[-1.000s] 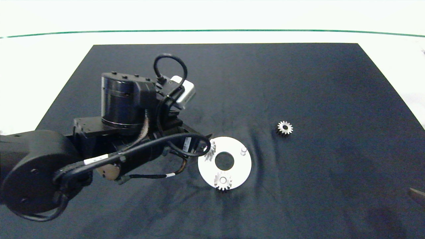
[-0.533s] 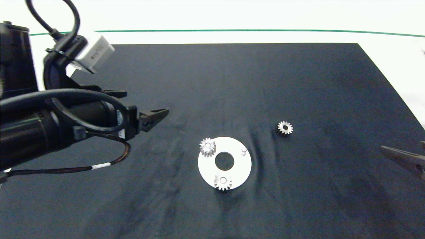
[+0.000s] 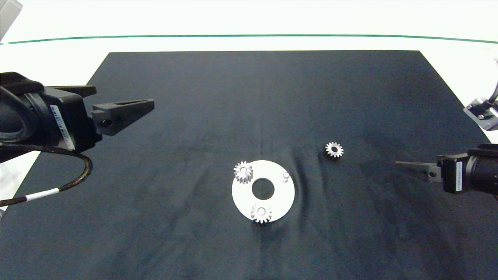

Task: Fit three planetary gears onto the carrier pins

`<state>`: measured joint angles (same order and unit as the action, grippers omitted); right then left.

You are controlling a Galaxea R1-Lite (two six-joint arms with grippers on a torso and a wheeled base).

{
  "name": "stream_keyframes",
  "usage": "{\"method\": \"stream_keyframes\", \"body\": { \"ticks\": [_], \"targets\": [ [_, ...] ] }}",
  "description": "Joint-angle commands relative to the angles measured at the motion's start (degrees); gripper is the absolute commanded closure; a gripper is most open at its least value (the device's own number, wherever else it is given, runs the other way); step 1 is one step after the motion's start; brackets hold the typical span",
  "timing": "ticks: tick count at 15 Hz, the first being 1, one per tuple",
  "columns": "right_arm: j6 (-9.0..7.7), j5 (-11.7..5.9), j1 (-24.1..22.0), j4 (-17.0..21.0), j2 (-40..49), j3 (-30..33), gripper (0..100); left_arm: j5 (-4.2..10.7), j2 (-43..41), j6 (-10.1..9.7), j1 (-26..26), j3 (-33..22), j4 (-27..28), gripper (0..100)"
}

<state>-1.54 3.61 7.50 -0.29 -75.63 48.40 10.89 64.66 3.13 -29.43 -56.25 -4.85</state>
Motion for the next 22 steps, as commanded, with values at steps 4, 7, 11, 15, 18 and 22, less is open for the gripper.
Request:
{"method": "stream_keyframes", "body": {
  "ticks": [4,7,11,15,18,22],
  "targets": [
    [-4.53,-0.88,5.2,0.8,-9.6,5.6,0,0.1,-2.0,0.21,1.9,0.3,0.1,0],
    [-4.53,-0.62,8.1,-1.1,-13.9,5.6,0,0.01,-2.7,0.21,2.3,0.7,0.8,0],
    [-5.32,-2.64,10.3,-8.4,-17.4,5.7,0,-0.6,-3.0,0.21,3.4,1.1,0.8,0],
    [-6.37,-3.34,12.0,-8.4,-19.4,7.5,0,-3.33,-3.3,0.21,6.8,1.7,0.8,0],
    [-7.08,-5.28,13.6,-8.7,-21.5,10.4,0,-4.82,-3.7,0.21,8.8,1.8,0.8,0],
    [-7.34,-5.63,14.3,-9.6,-23.6,11.7,0,-5.61,-4.0,0.21,9.5,3.2,0.7,0]
  ]
}}
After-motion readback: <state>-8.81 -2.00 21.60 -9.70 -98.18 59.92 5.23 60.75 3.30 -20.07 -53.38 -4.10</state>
